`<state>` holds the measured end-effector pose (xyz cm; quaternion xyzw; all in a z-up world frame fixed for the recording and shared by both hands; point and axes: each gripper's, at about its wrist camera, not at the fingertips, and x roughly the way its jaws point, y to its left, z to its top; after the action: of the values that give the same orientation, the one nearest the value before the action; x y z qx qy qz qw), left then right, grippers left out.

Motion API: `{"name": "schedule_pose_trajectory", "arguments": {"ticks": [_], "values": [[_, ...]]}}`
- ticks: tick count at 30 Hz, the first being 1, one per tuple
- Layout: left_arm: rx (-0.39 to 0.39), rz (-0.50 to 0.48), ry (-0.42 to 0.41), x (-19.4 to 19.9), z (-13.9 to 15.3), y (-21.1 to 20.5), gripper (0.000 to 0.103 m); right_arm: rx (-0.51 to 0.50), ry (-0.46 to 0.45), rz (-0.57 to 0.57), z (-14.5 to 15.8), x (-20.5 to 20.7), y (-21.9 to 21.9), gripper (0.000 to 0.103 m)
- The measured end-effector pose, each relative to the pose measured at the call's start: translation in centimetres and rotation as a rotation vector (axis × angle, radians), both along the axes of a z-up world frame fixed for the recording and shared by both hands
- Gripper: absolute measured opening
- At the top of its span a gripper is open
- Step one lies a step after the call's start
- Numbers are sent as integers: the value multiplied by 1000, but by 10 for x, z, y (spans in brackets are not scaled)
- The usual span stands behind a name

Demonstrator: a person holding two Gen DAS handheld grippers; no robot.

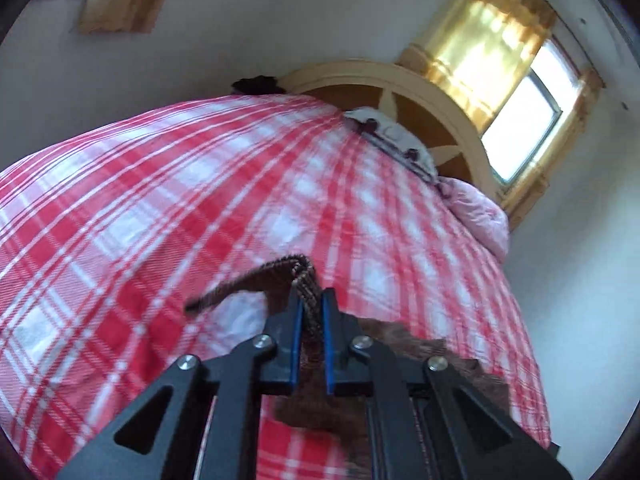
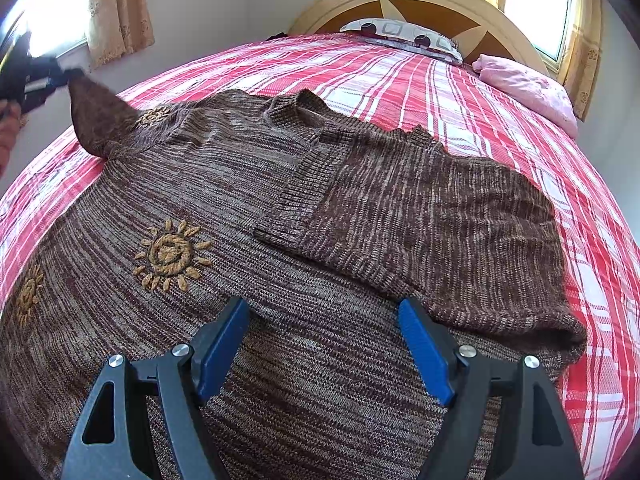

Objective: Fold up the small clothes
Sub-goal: 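Lift and fold the side edge toward the sweater center with the left tool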

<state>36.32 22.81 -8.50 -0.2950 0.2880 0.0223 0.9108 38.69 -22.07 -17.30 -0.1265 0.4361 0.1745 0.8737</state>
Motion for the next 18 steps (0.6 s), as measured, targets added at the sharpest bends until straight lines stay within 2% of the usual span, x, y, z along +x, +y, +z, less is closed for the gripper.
{"name": "schedule_pose_trajectory", "arguments": {"ticks": [4, 8, 10, 12, 13, 15, 16, 18], "values": [[31, -122, -50, 7, 24, -57, 9, 3, -3, -3, 1, -1, 0, 78], [148, -263, -67, 13, 29, -133, 9, 11, -5, -6, 1, -1, -1, 78], [236, -337, -59, 15, 18, -175, 9, 16, -6, -9, 1, -2, -2, 78], [325, -443, -7, 18, -4, -219, 13, 24, -7, -15, 1, -2, -3, 78], [379, -471, 16, 17, -16, -237, 17, 28, -8, -18, 1, -2, -4, 78], [464, -507, 36, 13, -34, -267, 18, 35, -8, -24, 1, -2, -6, 78], [490, -522, 38, 10, -38, -275, 21, 41, -8, -27, 1, -3, -7, 78], [515, -526, 29, 2, -40, -280, 36, 57, -8, -35, 2, -2, -10, 78]]}}
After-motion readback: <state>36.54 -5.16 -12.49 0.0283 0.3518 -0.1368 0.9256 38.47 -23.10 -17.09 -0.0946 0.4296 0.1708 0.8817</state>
